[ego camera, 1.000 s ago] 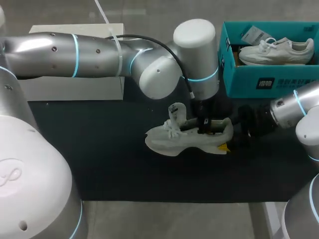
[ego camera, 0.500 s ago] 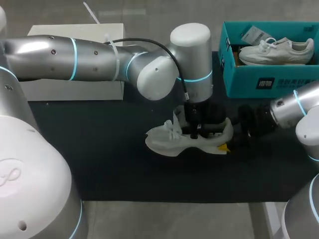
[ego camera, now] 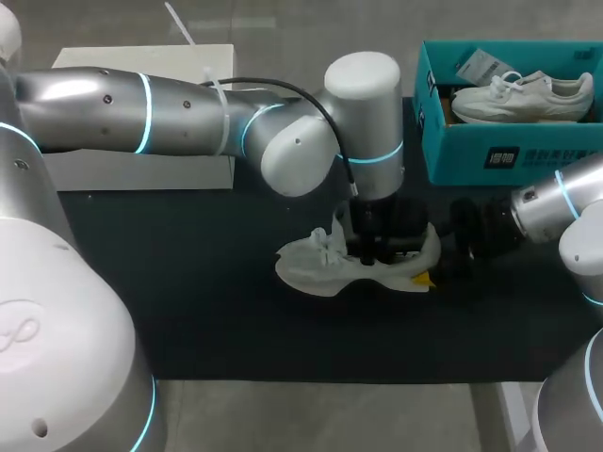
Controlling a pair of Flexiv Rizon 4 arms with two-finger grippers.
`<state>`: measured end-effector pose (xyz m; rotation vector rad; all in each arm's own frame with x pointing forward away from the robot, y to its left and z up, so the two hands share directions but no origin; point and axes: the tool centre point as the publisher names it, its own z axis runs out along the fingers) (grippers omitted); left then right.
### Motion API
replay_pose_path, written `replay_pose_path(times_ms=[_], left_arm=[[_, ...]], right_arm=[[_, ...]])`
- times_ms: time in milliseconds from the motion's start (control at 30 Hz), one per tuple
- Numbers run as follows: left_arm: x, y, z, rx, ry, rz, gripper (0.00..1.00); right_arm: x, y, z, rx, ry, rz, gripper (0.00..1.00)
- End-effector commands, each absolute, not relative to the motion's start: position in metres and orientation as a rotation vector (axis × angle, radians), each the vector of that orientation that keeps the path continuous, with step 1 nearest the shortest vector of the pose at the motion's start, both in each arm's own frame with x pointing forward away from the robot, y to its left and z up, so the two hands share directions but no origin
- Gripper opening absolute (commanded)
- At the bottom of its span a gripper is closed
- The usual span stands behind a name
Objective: Take the shoe out of the shoebox, open the shoe tongue, remove and reinsert the insole, then place the shoe into the shoebox
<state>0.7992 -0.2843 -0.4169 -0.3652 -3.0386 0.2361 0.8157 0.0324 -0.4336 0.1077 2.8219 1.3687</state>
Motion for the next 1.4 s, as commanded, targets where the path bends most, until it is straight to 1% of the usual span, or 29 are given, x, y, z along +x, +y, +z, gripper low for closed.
replay_pose_path(times_ms=[33, 233, 400, 433, 500, 633, 733, 1000, 1400], left_arm=[[0.8, -0.292, -0.439, -0.358, -3.071, 0.236, 0.34], [0.809, -0.291, -0.444, -0.324, -3.193, 0.331, 0.35], [0.814, -0.29, -0.453, -0.31, -3.246, 0.308, 0.38], [0.814, -0.29, -0.454, -0.309, -3.245, 0.309, 0.37], [0.814, -0.29, -0.455, -0.314, -3.251, 0.292, 0.31], [0.814, -0.29, -0.459, -0.314, -3.256, 0.27, 0.09], [0.814, -0.29, -0.462, -0.313, -3.256, 0.26, 0.0], [0.819, -0.285, -0.456, -0.264, -3.249, 0.271, 0.0], [0.823, -0.268, -0.412, -0.161, -3.146, 0.426, 0.0]], right_arm=[[0.817, 0.033, -0.438, 0.11, 2.821, 1.366, 0.0], [0.817, 0.033, -0.438, 0.11, 2.821, 1.366, 0.0], [0.817, 0.033, -0.438, 0.11, 2.821, 1.366, 0.0], [0.817, 0.033, -0.438, 0.11, 2.821, 1.366, 0.0], [0.817, 0.033, -0.438, 0.11, 2.821, 1.366, 0.0], [0.817, 0.033, -0.438, 0.11, 2.821, 1.366, 0.0], [0.817, 0.033, -0.438, 0.11, 2.821, 1.366, 0.0], [0.817, 0.033, -0.438, 0.11, 2.821, 1.366, 0.0], [0.817, 0.033, -0.438, 0.11, 2.821, 1.366, 0.0]])
